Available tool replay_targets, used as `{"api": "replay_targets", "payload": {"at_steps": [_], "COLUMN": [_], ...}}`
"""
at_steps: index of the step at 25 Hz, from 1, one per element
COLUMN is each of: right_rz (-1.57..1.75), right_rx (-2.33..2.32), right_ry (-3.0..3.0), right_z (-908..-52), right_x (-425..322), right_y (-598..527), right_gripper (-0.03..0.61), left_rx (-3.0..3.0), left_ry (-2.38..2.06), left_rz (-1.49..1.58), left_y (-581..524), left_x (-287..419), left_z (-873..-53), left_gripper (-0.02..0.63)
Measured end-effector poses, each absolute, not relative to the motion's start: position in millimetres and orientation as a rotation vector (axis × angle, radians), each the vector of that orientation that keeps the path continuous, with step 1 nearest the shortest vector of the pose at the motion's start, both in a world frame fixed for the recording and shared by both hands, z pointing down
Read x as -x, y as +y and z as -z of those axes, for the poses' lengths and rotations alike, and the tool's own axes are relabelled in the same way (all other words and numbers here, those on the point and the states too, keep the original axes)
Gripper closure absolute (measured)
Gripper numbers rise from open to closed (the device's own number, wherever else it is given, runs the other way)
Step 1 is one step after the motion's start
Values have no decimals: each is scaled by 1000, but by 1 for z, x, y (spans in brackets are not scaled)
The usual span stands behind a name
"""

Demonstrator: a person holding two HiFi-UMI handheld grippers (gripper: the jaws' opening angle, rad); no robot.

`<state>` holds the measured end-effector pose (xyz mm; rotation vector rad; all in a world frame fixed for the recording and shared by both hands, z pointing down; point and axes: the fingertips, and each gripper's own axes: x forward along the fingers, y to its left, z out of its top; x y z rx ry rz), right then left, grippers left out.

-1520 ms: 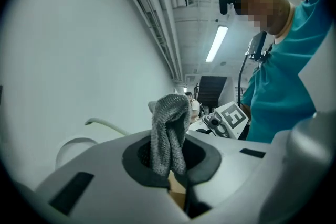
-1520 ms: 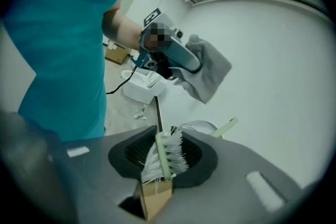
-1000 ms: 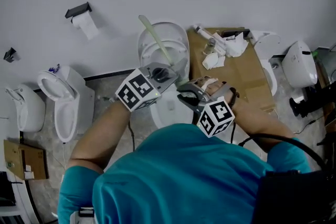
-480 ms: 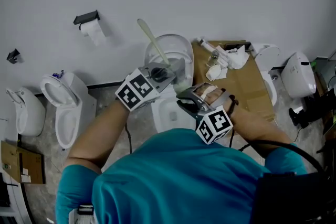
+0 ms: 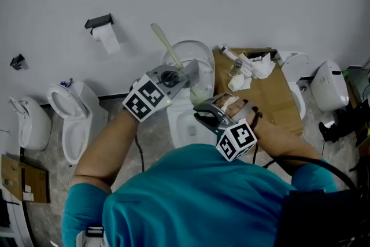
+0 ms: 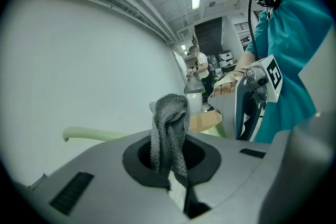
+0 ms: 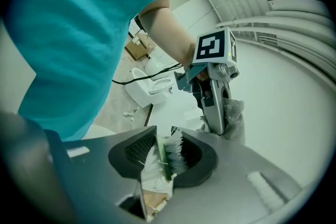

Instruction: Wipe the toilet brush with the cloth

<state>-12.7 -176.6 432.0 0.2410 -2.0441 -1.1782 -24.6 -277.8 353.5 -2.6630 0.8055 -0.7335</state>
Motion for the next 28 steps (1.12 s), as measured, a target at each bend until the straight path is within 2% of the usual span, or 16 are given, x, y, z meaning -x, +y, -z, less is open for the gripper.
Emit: {"api": "replay_targets", "payload": {"at_steps": [28], "right_rz": [1243], "right_rx": [-228], "right_ry": [-2043], "right_z": [-417], "right_x": [4], "right_y": [-162], "right_gripper": [488], "left_rx": [2539], "left_ry": [936], "left_rz": [782], "left_y": [-305], "left_x": [62], "left_z": [-320], "left_gripper": [592]}}
